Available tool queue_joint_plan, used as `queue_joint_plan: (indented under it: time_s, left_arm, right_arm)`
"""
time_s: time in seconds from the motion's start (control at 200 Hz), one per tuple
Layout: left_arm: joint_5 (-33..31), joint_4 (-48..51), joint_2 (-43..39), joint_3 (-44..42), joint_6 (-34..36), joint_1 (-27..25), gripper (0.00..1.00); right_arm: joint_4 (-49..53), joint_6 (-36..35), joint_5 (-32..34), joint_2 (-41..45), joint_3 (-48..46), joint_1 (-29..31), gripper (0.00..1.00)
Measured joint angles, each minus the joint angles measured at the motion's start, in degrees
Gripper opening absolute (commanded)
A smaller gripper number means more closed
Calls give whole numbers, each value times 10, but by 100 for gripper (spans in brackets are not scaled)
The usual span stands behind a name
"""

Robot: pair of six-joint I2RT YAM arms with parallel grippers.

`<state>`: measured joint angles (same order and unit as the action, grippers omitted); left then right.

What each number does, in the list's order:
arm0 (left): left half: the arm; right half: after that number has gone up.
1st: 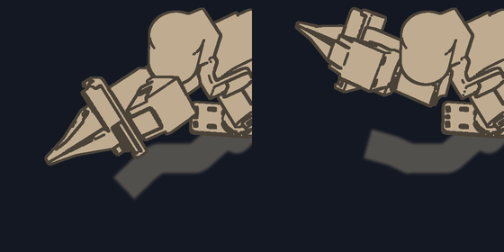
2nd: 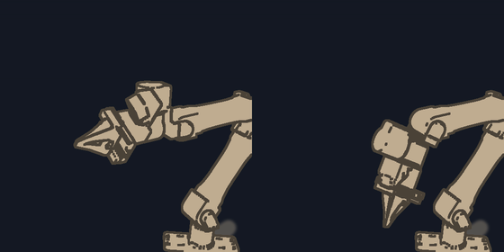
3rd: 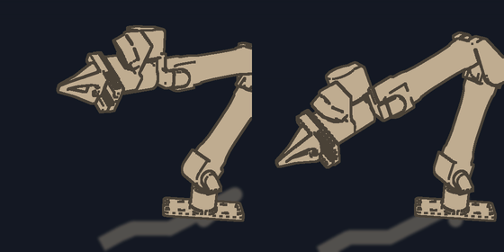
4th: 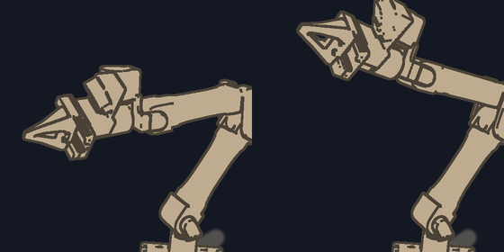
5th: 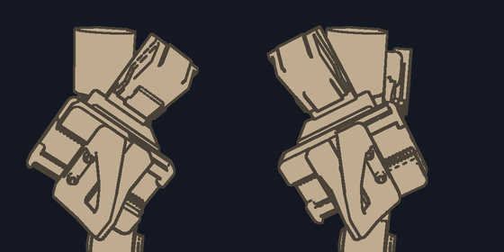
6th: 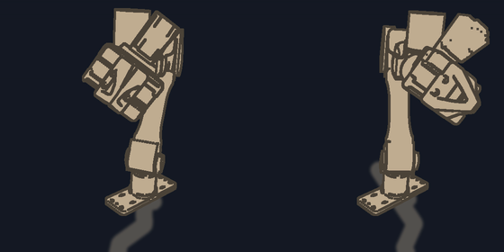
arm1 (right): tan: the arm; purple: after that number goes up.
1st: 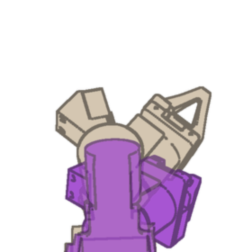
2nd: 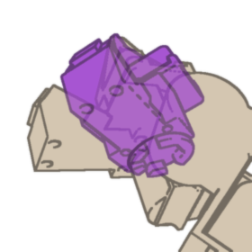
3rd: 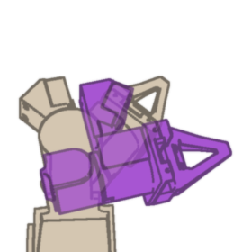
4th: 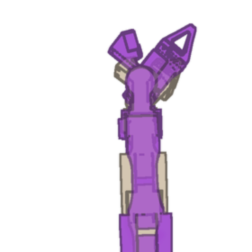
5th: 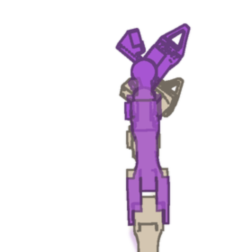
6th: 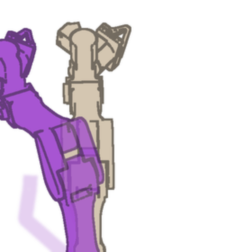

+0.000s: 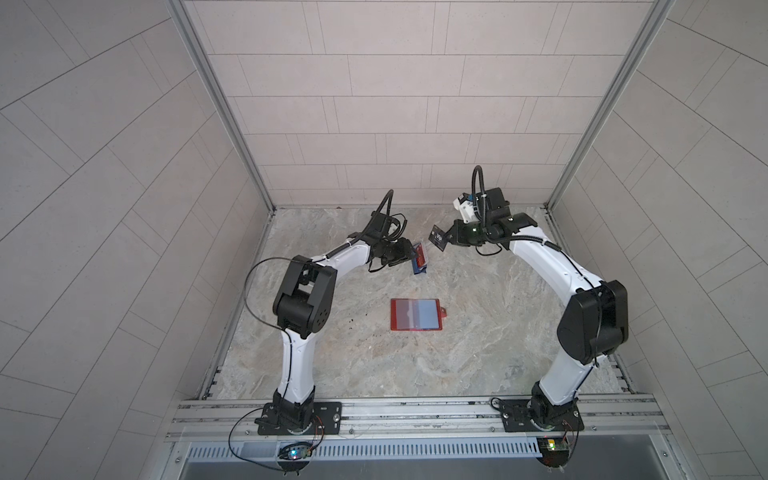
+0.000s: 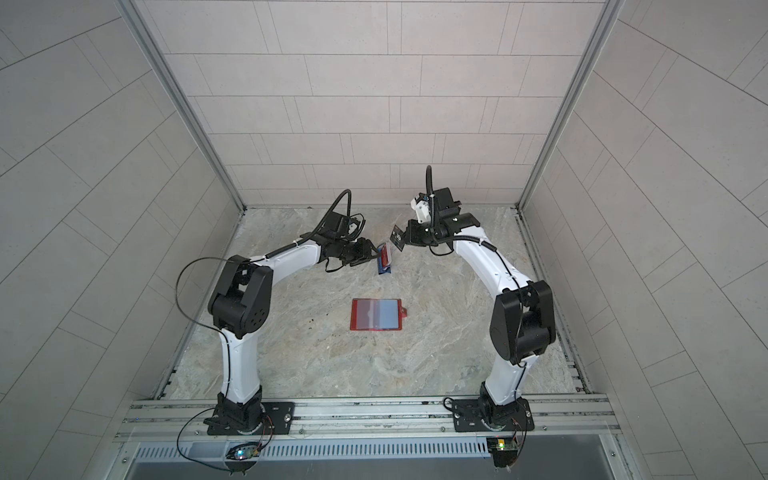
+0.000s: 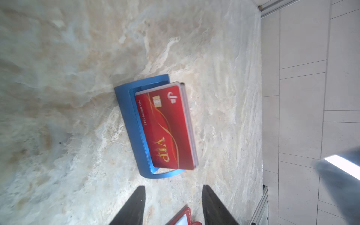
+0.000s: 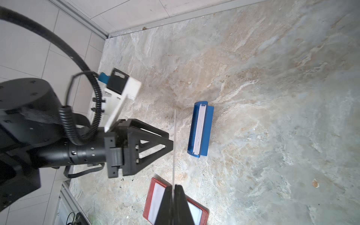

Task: Put the credit cards into the card holder

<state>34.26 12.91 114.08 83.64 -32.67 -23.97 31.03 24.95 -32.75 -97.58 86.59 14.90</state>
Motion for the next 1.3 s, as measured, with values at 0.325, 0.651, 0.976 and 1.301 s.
queue_joint_plan:
  time_s: [0.325,0.651,0.976,1.301]
  left_arm:
    - [-75,10,-215,-197,34,-1,54]
    - [-99,-4,-300,-374,16,-45,55]
    - [-108,-66,-286,-423,-10,-65,53]
    - [-110,-112,-252,-440,-31,-77,42]
  right_arm:
    - [-50,-3,-48,122,-184,-10,0]
    - [-145,10,-88,234,-386,-11,0]
    - [-326,94,-131,236,-544,-7,0]
    - [-440,141,-152,201,-574,0,0]
